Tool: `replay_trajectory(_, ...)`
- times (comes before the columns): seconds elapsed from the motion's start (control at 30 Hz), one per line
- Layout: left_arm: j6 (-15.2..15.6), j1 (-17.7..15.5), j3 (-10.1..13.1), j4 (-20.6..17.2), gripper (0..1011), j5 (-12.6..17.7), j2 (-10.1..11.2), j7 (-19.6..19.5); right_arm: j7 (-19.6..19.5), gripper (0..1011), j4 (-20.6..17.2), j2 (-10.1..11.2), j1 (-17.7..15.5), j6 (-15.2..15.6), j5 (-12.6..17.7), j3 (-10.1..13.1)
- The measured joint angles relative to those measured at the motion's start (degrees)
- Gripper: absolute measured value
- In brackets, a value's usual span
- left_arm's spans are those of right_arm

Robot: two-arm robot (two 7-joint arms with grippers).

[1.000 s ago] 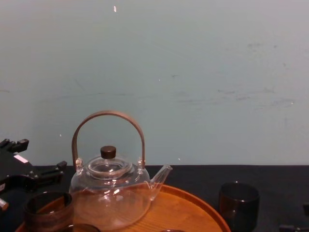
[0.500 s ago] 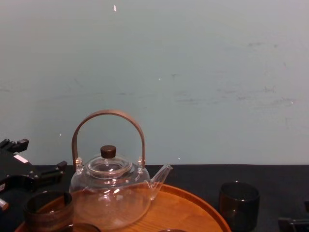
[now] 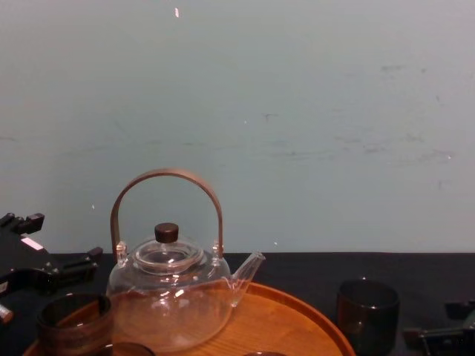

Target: Pick up the glass from the table and place it on the tray.

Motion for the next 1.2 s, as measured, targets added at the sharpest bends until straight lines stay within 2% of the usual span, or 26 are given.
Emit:
replay_trajectory(0.73, 0.0, 0.0, 0.0, 0.0, 1002, 0.0, 0.0, 0.0, 2.1, 1002, 5.3, -3.9, 5.7, 0.6, -3.3, -2.6)
replay_trajectory(1.2, 0.0, 0.0, 0.0, 0.0, 1001, 0.0, 0.0, 0.0, 1.6, 1002, 8.7, -6.6, 8.0, 0.6, -4.7, -3.0)
